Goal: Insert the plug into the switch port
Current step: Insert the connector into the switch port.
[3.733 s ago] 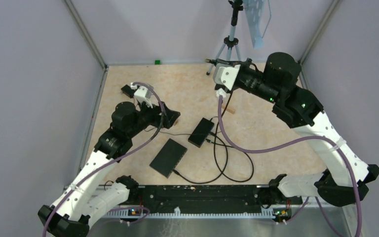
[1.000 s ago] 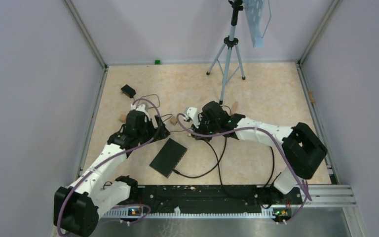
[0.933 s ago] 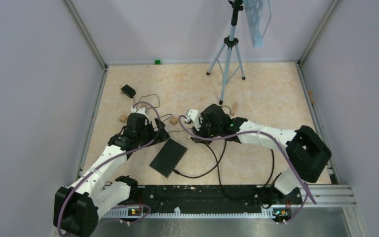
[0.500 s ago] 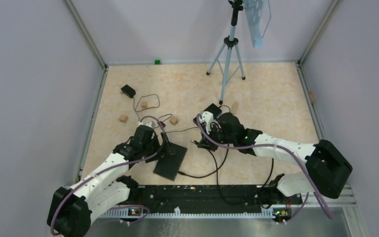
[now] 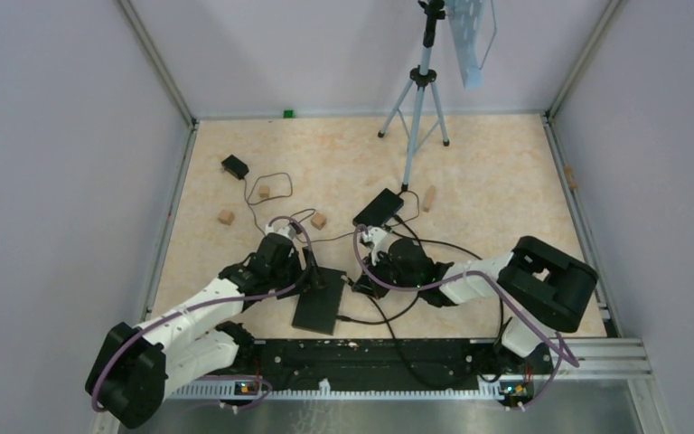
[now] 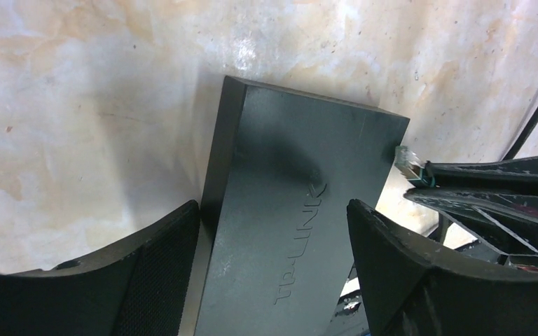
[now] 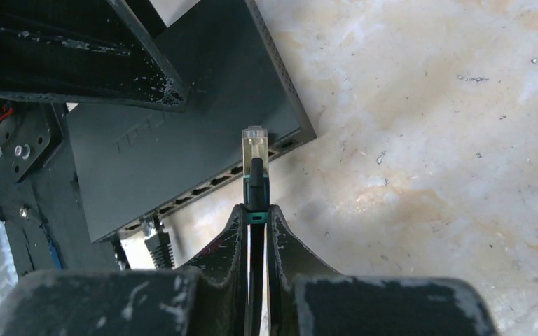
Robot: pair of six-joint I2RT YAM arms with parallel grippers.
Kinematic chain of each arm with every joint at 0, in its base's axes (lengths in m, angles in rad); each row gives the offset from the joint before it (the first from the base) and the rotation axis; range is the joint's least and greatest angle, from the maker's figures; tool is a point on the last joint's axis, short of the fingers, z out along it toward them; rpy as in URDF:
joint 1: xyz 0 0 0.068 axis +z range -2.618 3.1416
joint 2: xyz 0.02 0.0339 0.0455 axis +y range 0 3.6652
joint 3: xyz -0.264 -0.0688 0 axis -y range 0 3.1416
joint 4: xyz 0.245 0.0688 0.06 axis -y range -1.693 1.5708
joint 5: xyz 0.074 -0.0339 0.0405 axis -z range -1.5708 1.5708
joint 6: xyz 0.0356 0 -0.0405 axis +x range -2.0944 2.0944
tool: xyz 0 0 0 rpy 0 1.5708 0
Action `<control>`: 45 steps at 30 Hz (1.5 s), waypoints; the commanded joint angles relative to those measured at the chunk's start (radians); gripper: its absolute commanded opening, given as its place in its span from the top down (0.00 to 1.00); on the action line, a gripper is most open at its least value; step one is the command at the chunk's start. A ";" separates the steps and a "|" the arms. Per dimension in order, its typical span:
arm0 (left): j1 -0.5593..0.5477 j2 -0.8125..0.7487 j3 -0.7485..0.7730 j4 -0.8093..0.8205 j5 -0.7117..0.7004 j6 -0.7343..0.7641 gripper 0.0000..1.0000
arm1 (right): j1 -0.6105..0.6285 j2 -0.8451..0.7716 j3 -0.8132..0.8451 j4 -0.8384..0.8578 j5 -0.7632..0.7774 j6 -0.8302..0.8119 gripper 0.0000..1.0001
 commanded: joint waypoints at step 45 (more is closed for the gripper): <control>0.136 0.029 0.006 0.262 0.152 0.208 0.15 | 0.022 -0.233 -0.055 -0.164 0.145 -0.392 1.00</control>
